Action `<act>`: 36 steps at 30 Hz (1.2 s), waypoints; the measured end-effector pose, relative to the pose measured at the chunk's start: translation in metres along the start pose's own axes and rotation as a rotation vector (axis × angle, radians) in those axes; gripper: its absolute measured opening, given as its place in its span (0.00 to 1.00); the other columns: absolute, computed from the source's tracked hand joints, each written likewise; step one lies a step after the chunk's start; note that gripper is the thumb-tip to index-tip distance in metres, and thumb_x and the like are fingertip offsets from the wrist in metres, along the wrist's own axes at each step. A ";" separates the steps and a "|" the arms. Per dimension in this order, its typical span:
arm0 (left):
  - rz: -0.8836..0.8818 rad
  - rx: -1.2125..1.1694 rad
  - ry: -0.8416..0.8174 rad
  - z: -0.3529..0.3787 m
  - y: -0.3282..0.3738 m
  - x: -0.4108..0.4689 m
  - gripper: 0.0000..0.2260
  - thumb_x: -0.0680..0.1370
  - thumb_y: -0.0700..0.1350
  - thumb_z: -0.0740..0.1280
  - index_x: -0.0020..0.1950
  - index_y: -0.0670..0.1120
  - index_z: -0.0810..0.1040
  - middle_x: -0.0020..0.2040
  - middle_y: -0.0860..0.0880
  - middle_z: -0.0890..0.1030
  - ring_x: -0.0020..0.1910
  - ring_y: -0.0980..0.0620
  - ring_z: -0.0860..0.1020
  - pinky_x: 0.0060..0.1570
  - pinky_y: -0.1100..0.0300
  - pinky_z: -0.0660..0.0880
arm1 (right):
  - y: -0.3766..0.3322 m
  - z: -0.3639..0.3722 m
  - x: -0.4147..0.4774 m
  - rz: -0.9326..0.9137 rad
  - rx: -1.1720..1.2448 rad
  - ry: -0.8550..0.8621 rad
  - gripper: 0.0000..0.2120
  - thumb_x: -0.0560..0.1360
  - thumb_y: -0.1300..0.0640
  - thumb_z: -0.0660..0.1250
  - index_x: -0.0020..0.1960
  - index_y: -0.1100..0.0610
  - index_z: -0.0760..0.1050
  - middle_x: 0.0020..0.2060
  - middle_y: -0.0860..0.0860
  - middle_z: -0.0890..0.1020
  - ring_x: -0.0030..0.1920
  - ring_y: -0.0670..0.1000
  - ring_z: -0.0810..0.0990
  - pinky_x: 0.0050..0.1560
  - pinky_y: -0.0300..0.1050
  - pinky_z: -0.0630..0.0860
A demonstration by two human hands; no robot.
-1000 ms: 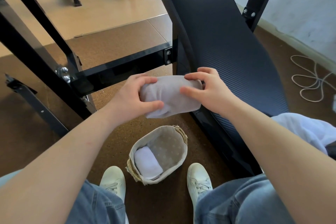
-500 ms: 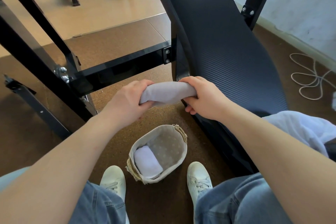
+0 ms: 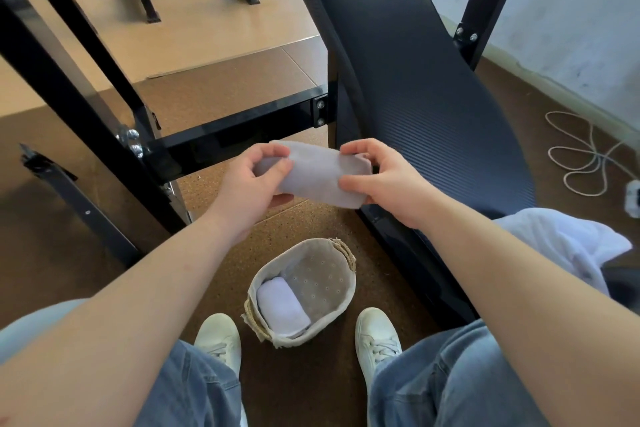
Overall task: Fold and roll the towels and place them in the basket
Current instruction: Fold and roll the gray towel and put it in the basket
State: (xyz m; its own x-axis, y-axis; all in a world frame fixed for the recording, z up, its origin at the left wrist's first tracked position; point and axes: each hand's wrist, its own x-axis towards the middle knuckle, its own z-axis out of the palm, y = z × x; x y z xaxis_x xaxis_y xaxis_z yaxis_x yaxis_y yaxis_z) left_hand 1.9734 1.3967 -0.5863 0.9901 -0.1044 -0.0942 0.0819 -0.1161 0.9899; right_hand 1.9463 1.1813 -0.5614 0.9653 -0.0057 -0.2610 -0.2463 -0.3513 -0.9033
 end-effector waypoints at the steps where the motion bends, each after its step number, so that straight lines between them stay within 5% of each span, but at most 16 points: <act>1: -0.005 -0.040 0.005 -0.001 0.000 -0.002 0.09 0.82 0.42 0.68 0.62 0.52 0.78 0.61 0.53 0.72 0.59 0.50 0.77 0.47 0.52 0.85 | 0.000 0.000 -0.002 0.027 0.018 -0.077 0.27 0.74 0.61 0.76 0.69 0.46 0.72 0.60 0.50 0.75 0.59 0.54 0.80 0.53 0.51 0.85; 4: 0.012 -0.079 -0.023 -0.002 0.002 -0.012 0.13 0.82 0.40 0.68 0.64 0.54 0.76 0.62 0.52 0.73 0.60 0.50 0.77 0.51 0.50 0.84 | 0.002 0.001 -0.007 0.101 0.030 -0.257 0.28 0.75 0.57 0.76 0.71 0.49 0.70 0.60 0.52 0.78 0.59 0.54 0.82 0.56 0.54 0.84; 8: 0.031 -0.038 -0.130 0.000 0.003 -0.025 0.14 0.81 0.39 0.68 0.64 0.53 0.77 0.59 0.52 0.74 0.57 0.48 0.78 0.50 0.51 0.84 | 0.006 0.008 -0.011 0.099 0.017 -0.223 0.19 0.77 0.44 0.73 0.62 0.53 0.76 0.56 0.54 0.83 0.55 0.55 0.85 0.56 0.53 0.83; 12: 0.055 -0.067 -0.188 -0.002 0.004 -0.028 0.23 0.79 0.37 0.70 0.70 0.55 0.71 0.63 0.54 0.72 0.59 0.50 0.78 0.52 0.50 0.84 | 0.008 0.011 -0.014 0.126 0.117 -0.272 0.18 0.75 0.52 0.76 0.60 0.55 0.74 0.58 0.56 0.83 0.57 0.57 0.85 0.59 0.58 0.82; 16: -0.059 -0.236 0.083 0.000 0.002 -0.024 0.30 0.75 0.43 0.76 0.70 0.55 0.64 0.70 0.50 0.66 0.62 0.50 0.75 0.55 0.51 0.83 | 0.007 0.015 -0.017 0.135 0.290 -0.287 0.19 0.76 0.59 0.75 0.64 0.55 0.73 0.61 0.58 0.81 0.60 0.58 0.84 0.60 0.61 0.81; 21: -0.190 -0.316 0.072 0.003 -0.005 -0.027 0.22 0.80 0.45 0.71 0.72 0.46 0.70 0.67 0.46 0.77 0.62 0.47 0.79 0.60 0.45 0.81 | 0.012 0.030 -0.016 0.151 0.228 -0.202 0.21 0.76 0.57 0.75 0.66 0.50 0.72 0.60 0.55 0.82 0.59 0.58 0.83 0.58 0.63 0.82; 28: -0.080 -0.168 -0.044 0.008 -0.011 -0.042 0.26 0.80 0.43 0.72 0.75 0.53 0.67 0.67 0.49 0.76 0.64 0.47 0.77 0.59 0.46 0.81 | 0.013 0.044 -0.024 0.125 0.113 -0.155 0.23 0.76 0.43 0.73 0.68 0.50 0.74 0.57 0.50 0.84 0.58 0.53 0.84 0.59 0.59 0.82; 36: -0.118 -0.221 0.141 0.010 -0.020 -0.042 0.19 0.80 0.49 0.71 0.69 0.50 0.72 0.63 0.48 0.77 0.62 0.49 0.79 0.60 0.45 0.81 | 0.009 0.044 -0.025 0.088 0.105 -0.072 0.23 0.78 0.39 0.68 0.67 0.52 0.78 0.57 0.50 0.85 0.56 0.51 0.85 0.61 0.56 0.82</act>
State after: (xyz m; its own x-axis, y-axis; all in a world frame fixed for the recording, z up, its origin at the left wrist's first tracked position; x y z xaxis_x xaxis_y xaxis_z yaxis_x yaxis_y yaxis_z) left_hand 1.9294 1.3938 -0.6028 0.9770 0.0369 -0.2099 0.2054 0.1000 0.9736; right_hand 1.9164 1.2198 -0.5777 0.9320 0.0360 -0.3606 -0.3406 -0.2525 -0.9057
